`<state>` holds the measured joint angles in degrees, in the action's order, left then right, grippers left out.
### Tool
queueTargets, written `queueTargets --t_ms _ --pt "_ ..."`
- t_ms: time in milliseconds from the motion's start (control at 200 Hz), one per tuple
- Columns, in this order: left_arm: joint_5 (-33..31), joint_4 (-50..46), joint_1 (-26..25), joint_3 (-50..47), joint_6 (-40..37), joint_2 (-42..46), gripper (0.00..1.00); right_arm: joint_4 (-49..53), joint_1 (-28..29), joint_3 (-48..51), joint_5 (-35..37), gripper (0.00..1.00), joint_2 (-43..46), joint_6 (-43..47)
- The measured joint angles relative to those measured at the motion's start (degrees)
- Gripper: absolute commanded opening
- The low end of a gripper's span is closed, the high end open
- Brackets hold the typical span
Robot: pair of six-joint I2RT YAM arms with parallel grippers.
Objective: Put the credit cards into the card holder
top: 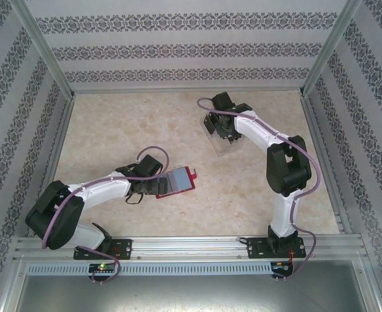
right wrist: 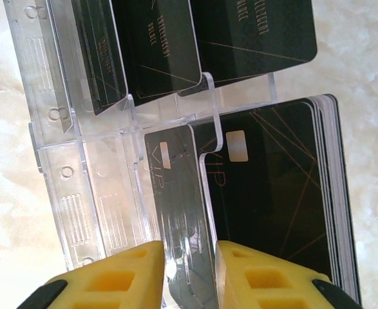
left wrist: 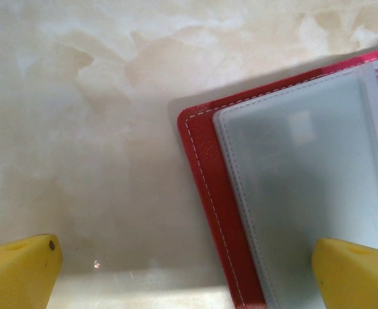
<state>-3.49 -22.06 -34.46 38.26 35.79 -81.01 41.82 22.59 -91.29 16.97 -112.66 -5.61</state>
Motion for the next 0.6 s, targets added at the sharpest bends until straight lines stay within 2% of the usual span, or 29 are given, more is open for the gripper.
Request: queueTargets --t_ms 605 --pt "0.00 0.02 0.00 0.00 0.00 -0.37 1.00 0.26 -1.11 -3.37 -1.68 0.19 -1.73 0.00"
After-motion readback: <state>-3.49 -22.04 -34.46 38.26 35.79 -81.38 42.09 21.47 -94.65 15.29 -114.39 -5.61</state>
